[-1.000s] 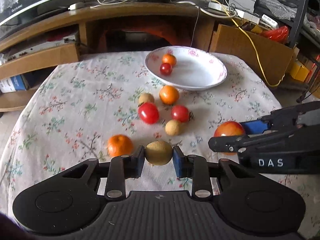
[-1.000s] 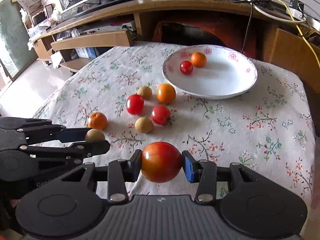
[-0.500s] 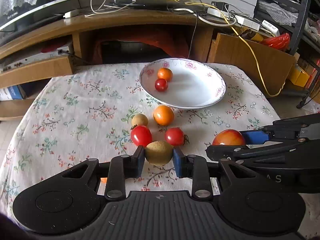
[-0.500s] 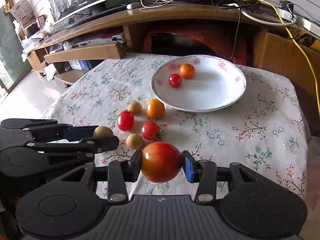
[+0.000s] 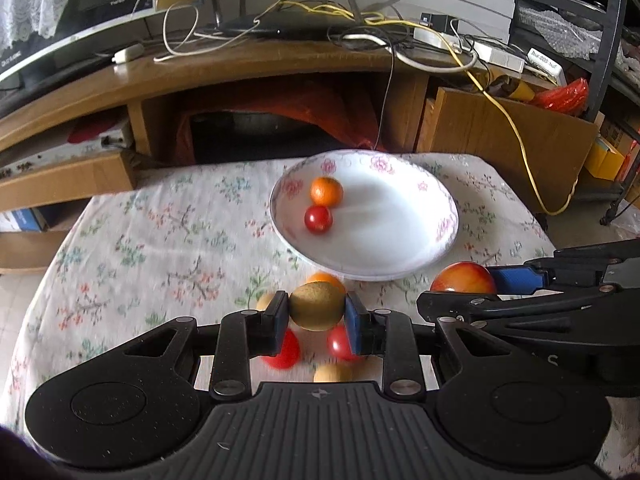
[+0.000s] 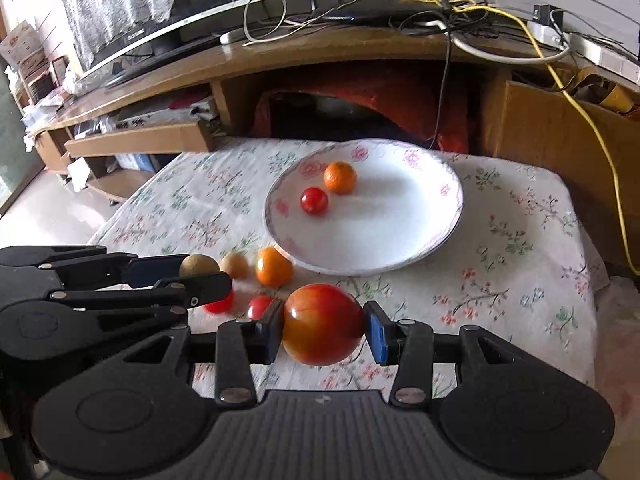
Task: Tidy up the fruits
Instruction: 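Carry both held fruits into the white bowl and open both tools, then grasp another tangerine with the left tool while the right tool grasps a tan fruit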
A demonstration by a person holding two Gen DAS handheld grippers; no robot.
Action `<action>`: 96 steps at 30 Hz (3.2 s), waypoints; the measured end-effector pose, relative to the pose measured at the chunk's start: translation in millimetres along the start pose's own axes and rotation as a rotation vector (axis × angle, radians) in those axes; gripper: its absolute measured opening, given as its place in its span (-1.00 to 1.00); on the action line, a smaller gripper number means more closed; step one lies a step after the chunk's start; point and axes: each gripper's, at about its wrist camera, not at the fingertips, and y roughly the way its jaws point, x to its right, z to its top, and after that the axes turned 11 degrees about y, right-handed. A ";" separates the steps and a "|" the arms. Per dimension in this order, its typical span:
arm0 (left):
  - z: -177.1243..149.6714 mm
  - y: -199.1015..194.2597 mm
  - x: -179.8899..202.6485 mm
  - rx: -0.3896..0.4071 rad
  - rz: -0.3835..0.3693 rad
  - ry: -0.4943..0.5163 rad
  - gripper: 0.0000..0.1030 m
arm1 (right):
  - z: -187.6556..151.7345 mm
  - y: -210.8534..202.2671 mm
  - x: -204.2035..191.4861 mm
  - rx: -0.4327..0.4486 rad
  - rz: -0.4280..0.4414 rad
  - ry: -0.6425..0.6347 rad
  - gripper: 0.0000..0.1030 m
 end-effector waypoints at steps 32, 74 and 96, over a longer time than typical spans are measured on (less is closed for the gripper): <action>38.7 81.9 -4.3 -0.053 -0.031 -0.017 -0.30 | 62.4 69.1 40.6 0.007 -0.060 0.001 -0.18; 37.5 36.6 -2.4 0.010 0.007 0.021 0.21 | 76.4 22.3 30.0 0.128 -0.017 0.071 -0.16; 6.1 -13.0 -14.2 0.014 0.045 0.010 0.25 | 29.6 -10.5 -4.4 0.100 0.015 0.045 -0.16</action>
